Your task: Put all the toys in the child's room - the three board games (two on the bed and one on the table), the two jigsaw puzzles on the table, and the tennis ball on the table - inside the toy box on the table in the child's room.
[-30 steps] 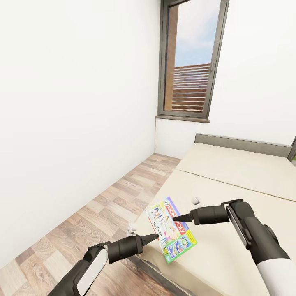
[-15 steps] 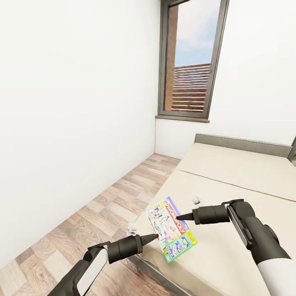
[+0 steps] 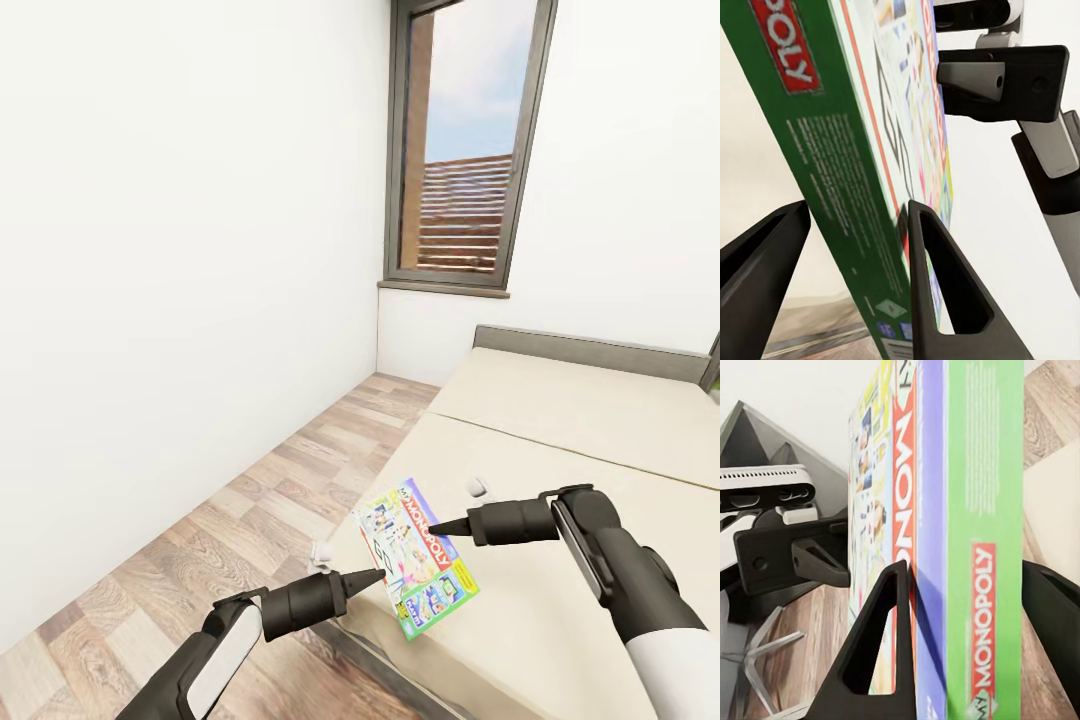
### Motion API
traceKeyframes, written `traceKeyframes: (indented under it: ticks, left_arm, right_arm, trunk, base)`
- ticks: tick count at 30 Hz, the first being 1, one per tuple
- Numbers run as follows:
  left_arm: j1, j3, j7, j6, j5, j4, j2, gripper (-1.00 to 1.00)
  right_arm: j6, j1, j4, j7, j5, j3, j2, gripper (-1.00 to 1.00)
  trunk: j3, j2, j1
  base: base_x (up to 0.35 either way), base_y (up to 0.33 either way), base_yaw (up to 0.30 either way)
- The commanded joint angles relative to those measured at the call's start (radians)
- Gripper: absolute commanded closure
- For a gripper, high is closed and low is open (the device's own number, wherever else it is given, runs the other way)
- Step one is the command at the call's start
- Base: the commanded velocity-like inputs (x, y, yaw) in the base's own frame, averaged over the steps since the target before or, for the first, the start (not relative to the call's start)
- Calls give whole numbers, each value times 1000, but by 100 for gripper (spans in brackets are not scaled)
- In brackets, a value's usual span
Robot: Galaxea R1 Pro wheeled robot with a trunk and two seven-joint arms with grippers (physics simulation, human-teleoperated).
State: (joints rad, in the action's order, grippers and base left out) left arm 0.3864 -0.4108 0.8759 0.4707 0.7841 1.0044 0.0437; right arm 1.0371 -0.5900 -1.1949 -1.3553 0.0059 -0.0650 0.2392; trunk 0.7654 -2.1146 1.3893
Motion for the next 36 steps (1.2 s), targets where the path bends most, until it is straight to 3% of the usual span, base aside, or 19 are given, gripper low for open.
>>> traceKeyframes:
  ticks: [1, 36]
  left_arm:
    - [1, -2, -2, 8, 13, 0, 1, 100]
    - [2, -5, -5, 8, 11, 3, 1, 100]
  right_arm:
    - [10, -1, 0, -3, 1, -1, 1, 100]
    - [10, -1, -2, -2, 3, -5, -4, 100]
  trunk:
    - [1, 0, 0]
    - [1, 0, 0]
  base:
    - [0, 0, 0]
    - [0, 0, 0]
